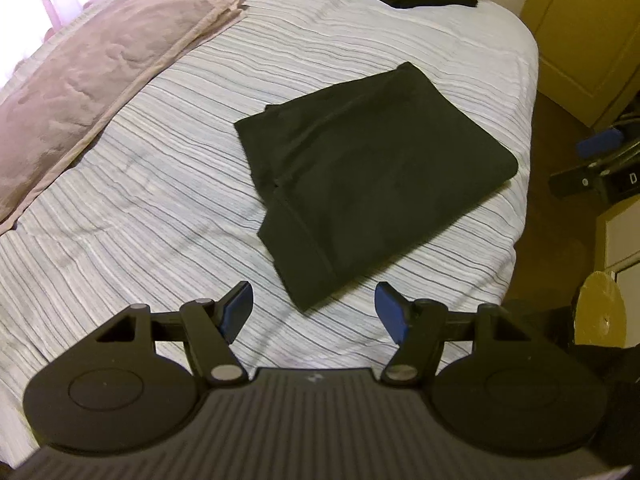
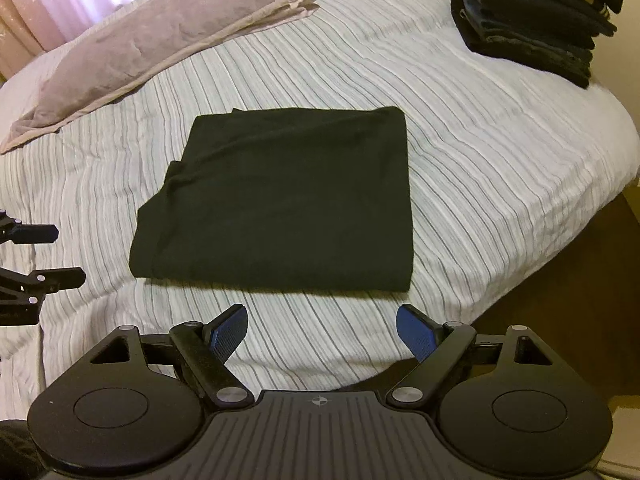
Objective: Fold clothes
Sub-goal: 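Press and smooth the folded black shirt flat with both grippers, then grasp the folded shirt edge with both grippers and lift it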
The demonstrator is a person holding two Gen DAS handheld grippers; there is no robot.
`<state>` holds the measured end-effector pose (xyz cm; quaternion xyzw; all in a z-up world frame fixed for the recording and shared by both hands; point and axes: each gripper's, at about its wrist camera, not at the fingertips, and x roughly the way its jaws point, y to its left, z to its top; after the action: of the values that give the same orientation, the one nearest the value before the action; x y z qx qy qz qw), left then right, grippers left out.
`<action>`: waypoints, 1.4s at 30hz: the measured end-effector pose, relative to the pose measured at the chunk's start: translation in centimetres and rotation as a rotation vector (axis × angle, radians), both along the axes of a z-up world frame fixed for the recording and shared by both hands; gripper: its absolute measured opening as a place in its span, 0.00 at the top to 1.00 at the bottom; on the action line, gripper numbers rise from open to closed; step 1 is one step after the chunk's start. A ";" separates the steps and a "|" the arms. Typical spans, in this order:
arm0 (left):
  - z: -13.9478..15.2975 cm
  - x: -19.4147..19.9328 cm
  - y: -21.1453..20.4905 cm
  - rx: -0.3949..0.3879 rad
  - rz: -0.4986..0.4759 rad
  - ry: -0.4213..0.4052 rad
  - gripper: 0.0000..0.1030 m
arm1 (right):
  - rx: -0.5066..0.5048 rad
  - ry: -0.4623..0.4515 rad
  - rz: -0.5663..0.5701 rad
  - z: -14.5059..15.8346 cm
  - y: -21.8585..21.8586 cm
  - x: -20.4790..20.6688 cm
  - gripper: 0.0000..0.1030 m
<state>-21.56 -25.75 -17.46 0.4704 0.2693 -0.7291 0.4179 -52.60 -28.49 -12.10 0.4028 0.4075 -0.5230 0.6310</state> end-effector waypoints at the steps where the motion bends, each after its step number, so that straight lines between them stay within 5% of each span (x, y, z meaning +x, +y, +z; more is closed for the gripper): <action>1: 0.0 -0.3 0.1 -0.003 -0.007 -0.002 0.39 | 0.001 0.001 0.000 0.0 0.1 -0.1 0.18; 5: -0.1 -1.6 0.8 -0.051 -0.055 -0.011 0.36 | -0.010 0.020 0.050 -0.3 0.9 -0.4 0.18; 10: -1.5 -4.5 2.5 -0.136 -0.197 -0.064 0.34 | -0.102 0.180 0.314 -1.5 2.2 0.7 0.18; 15: -5.1 -8.5 5.4 -0.297 -0.467 -0.226 0.34 | -0.195 0.370 0.709 -5.7 2.9 2.0 0.19; 18: -8.8 -10.6 5.5 -0.345 -0.571 -0.331 0.34 | -0.194 0.394 0.857 -8.8 2.3 2.1 0.35; 23: -14.6 -12.8 4.3 -0.404 -0.661 -0.502 0.42 | -0.237 0.416 1.014 -12.7 0.4 1.4 0.36; 26: -16.1 -13.1 3.1 -0.417 -0.697 -0.569 0.54 | -0.259 0.409 1.077 -14.0 -0.4 1.3 0.36; 32: -13.5 -12.5 -0.1 -0.300 -0.651 -0.480 0.81 | -0.317 0.459 1.134 -15.5 -1.0 0.8 0.36; 34: -11.9 -12.0 -1.4 -0.247 -0.571 -0.399 0.81 | -0.346 0.491 1.172 -15.8 -0.6 0.7 0.36; 37: -10.3 -11.4 -2.6 -0.211 -0.502 -0.331 0.81 | -0.352 0.480 1.142 -15.3 -1.0 0.2 0.76; 42: -10.9 -12.2 -1.3 -0.252 -0.568 -0.416 0.66 | -0.355 0.426 1.083 -12.6 -2.3 -0.3 0.83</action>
<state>-33.76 -27.06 -28.35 0.6094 -0.0543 -0.7321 0.2994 -52.89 -30.79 -24.72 -0.0866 0.5783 -0.2568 0.7695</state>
